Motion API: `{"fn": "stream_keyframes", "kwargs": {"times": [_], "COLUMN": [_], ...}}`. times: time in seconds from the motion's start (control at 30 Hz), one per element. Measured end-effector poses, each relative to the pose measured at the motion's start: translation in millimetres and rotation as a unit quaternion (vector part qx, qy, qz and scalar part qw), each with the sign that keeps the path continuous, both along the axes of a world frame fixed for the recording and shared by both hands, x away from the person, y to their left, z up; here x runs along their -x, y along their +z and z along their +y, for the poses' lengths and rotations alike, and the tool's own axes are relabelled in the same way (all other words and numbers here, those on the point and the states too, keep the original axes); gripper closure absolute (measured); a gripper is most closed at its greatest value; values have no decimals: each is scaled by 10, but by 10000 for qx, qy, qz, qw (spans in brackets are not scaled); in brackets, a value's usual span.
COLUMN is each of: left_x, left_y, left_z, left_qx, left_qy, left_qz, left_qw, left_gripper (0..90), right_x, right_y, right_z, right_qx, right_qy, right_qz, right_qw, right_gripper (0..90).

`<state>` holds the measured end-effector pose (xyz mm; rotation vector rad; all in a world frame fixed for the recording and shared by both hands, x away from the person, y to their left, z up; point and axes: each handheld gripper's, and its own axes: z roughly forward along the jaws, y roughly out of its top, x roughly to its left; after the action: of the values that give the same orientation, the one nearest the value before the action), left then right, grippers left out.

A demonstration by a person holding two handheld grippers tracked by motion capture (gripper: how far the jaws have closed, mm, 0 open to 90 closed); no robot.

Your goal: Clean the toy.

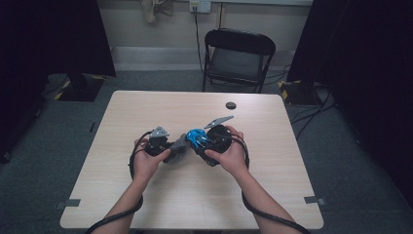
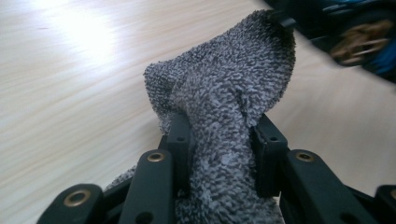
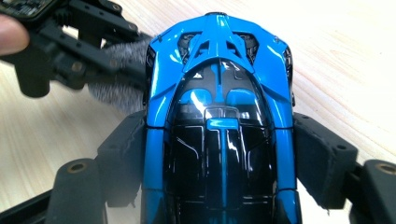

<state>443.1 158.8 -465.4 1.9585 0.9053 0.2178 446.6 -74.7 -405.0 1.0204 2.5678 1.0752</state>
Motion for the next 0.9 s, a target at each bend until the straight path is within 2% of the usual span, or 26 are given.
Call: {"fn": "stream_keyframes", "kwargs": {"times": [0.17, 0.33, 0.57, 0.73, 0.9], "left_x": [57, 102, 209, 248, 308], "left_y": [-16, -62, -89, -96, -111], "left_z": [-145, -203, -338, -390, -466], "left_qx": [-74, 7, 15, 28, -15], "left_qy": [-395, -533, -867, -973, -1188], "left_qz": [-40, 18, 25, 24, 49], "left_qw": [9992, 9986, 9962, 9953, 9929], "left_gripper": [663, 663, 663, 663, 663], "right_x": [-19, -59, -105, -116, -126], "right_y": [-35, -67, -106, -104, -104], "right_z": [47, 31, -3, -13, -19], "right_qx": [32, 72, 92, 94, 92], "right_qy": [-4, -94, -229, -301, -349], "right_qz": [48, 91, 142, 133, 137], "right_qw": [10000, 9999, 9996, 9994, 9993], "right_gripper": [263, 263, 263, 263, 263]}}
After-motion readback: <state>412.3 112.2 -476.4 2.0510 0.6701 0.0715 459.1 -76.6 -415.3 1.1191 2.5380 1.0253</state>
